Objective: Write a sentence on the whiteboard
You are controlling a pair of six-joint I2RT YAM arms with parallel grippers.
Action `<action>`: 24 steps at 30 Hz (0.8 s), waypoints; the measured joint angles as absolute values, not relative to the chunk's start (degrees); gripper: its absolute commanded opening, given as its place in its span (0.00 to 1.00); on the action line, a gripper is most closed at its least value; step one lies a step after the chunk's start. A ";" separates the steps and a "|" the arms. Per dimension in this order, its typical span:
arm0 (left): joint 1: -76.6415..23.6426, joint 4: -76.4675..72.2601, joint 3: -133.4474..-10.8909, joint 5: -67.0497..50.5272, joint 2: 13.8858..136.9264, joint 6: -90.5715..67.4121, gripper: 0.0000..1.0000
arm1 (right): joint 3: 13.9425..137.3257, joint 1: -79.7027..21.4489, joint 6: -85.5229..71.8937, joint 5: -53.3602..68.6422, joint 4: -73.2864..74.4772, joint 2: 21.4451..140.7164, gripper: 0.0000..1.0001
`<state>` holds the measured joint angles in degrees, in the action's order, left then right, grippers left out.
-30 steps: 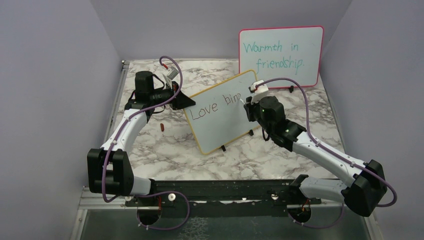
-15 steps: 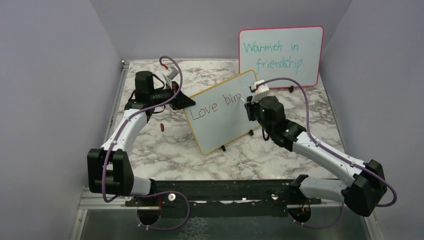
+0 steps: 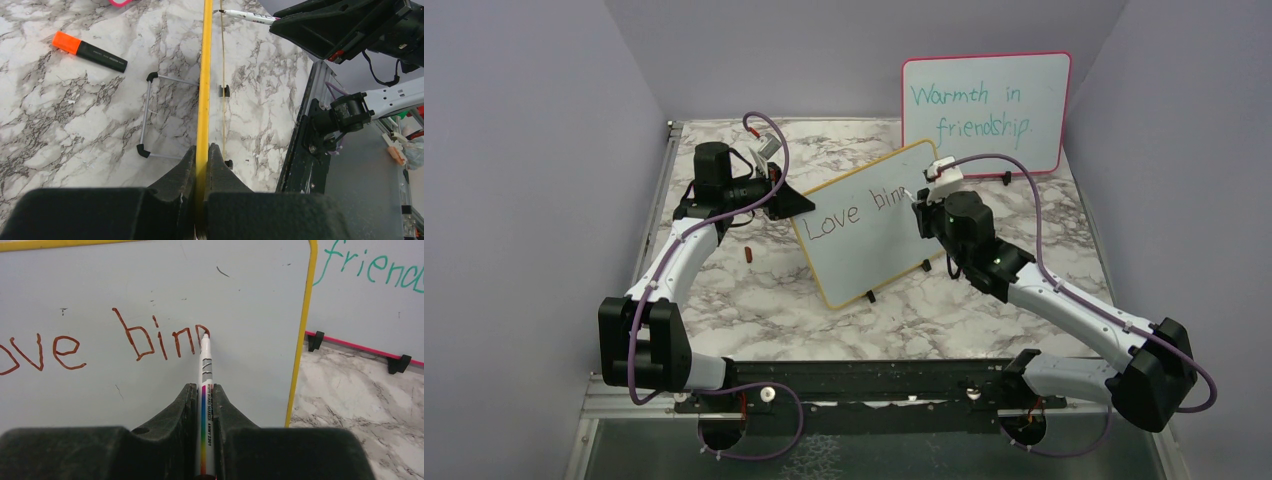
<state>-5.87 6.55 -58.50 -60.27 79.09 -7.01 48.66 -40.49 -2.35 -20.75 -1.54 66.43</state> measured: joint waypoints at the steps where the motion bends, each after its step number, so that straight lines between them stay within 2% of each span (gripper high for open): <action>1: -5.87 6.57 -58.50 -60.27 79.09 -7.01 0.00 | 48.66 -40.49 -2.24 -20.80 -1.78 66.43 0.01; 24: -5.87 6.57 -58.50 -60.25 79.09 -7.03 0.00 | 50.59 -40.47 -1.17 -21.58 -4.43 68.42 0.01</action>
